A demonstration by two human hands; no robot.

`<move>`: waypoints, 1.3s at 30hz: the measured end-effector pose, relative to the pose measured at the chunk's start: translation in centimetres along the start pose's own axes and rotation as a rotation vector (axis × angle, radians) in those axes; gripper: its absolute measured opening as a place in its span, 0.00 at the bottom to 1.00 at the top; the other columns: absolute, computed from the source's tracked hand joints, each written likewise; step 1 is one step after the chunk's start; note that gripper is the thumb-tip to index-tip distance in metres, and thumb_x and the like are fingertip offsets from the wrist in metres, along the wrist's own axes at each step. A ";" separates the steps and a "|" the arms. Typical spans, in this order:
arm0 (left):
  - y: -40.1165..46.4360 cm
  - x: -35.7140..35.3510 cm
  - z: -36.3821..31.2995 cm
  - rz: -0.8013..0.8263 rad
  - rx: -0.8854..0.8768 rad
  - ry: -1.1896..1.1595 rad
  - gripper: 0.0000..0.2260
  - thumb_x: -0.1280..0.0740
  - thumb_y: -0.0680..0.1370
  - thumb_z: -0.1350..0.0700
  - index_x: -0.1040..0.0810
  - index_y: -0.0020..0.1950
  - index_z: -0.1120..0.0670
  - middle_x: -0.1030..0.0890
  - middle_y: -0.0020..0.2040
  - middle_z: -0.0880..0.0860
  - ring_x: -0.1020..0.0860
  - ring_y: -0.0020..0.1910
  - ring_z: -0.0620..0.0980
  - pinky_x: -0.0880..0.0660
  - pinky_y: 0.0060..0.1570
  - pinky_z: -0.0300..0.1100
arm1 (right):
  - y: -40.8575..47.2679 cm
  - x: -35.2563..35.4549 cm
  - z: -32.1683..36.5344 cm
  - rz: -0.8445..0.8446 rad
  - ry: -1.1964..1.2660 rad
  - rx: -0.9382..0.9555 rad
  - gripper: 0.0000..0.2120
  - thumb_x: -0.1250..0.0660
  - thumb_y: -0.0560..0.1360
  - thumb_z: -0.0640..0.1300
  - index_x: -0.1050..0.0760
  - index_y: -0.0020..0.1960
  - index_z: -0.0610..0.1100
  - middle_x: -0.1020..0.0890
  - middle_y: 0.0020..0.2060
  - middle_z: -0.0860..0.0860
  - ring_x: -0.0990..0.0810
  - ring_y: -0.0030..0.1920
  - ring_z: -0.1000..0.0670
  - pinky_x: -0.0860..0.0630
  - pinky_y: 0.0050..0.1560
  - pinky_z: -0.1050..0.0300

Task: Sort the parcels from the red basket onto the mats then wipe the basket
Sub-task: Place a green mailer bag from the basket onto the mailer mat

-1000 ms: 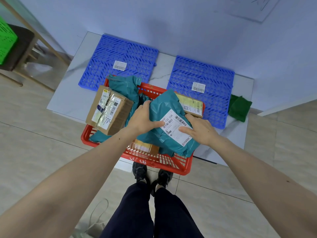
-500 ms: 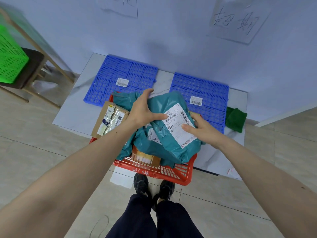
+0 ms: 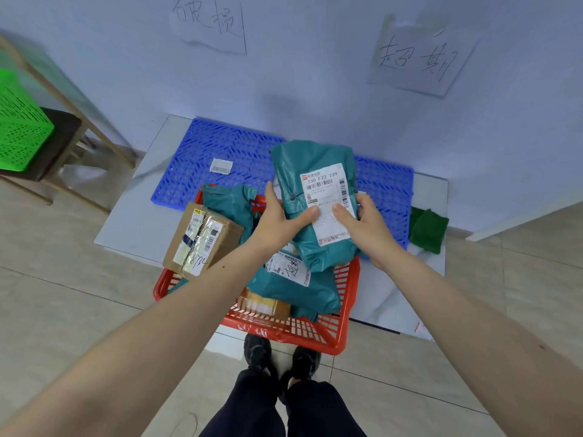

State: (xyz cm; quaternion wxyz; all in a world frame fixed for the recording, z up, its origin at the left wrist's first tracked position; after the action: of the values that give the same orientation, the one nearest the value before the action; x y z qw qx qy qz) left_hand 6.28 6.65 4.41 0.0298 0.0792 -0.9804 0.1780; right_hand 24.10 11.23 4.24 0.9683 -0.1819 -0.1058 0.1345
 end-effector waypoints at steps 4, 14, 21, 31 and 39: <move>0.2 -0.5 0.3 0.021 0.005 -0.028 0.32 0.28 0.76 0.54 0.41 0.74 0.53 0.24 0.64 0.48 0.22 0.60 0.44 0.21 0.56 0.41 | 0.4 -0.1 0.2 -0.011 -0.014 -0.011 0.13 0.32 0.78 0.50 0.31 0.59 0.49 0.19 0.55 0.50 0.17 0.53 0.50 0.18 0.53 0.46; 1.9 -1.2 -0.3 0.015 -0.047 -0.019 0.27 0.29 0.77 0.54 0.37 0.72 0.52 0.24 0.66 0.49 0.22 0.61 0.44 0.22 0.57 0.41 | 1.8 0.8 0.5 -0.006 -0.025 -0.026 0.13 0.33 0.78 0.51 0.31 0.59 0.50 0.19 0.55 0.53 0.17 0.52 0.54 0.18 0.52 0.49; 5.0 -0.7 -0.8 0.009 -0.081 -0.014 0.26 0.29 0.77 0.56 0.35 0.72 0.52 0.22 0.63 0.48 0.21 0.60 0.43 0.22 0.58 0.41 | 4.5 0.8 0.9 -0.033 -0.045 -0.034 0.17 0.32 0.77 0.53 0.31 0.61 0.48 0.19 0.56 0.51 0.17 0.53 0.52 0.17 0.52 0.48; 15.7 1.4 -2.1 0.067 -0.043 0.021 0.32 0.23 0.70 0.51 0.36 0.68 0.52 0.19 0.60 0.53 0.19 0.56 0.51 0.21 0.57 0.54 | 12.2 0.4 3.6 -0.251 -0.017 -0.108 0.18 0.36 0.78 0.59 0.25 0.53 0.44 0.18 0.48 0.51 0.20 0.47 0.54 0.24 0.46 0.58; 24.4 -0.5 -1.2 0.105 0.019 0.091 0.23 0.26 0.74 0.54 0.34 0.62 0.55 0.21 0.55 0.51 0.20 0.50 0.45 0.19 0.47 0.39 | 20.3 1.6 1.1 -0.341 0.033 -0.152 0.17 0.34 0.79 0.52 0.29 0.59 0.41 0.21 0.49 0.50 0.22 0.42 0.60 0.27 0.32 0.69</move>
State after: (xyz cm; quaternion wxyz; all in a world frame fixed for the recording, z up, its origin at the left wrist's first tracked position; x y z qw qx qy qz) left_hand 2.77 29.70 -2.91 0.0642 0.0198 -0.9791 0.1921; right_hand 20.85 30.26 -2.20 0.9621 -0.2362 -0.1290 -0.0429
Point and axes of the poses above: each hand's wrist, its own y-axis towards the middle knuckle, its own x-axis out of the back of the hand, z = x × y, the point moved 1 cm from there along y, towards the middle knuckle
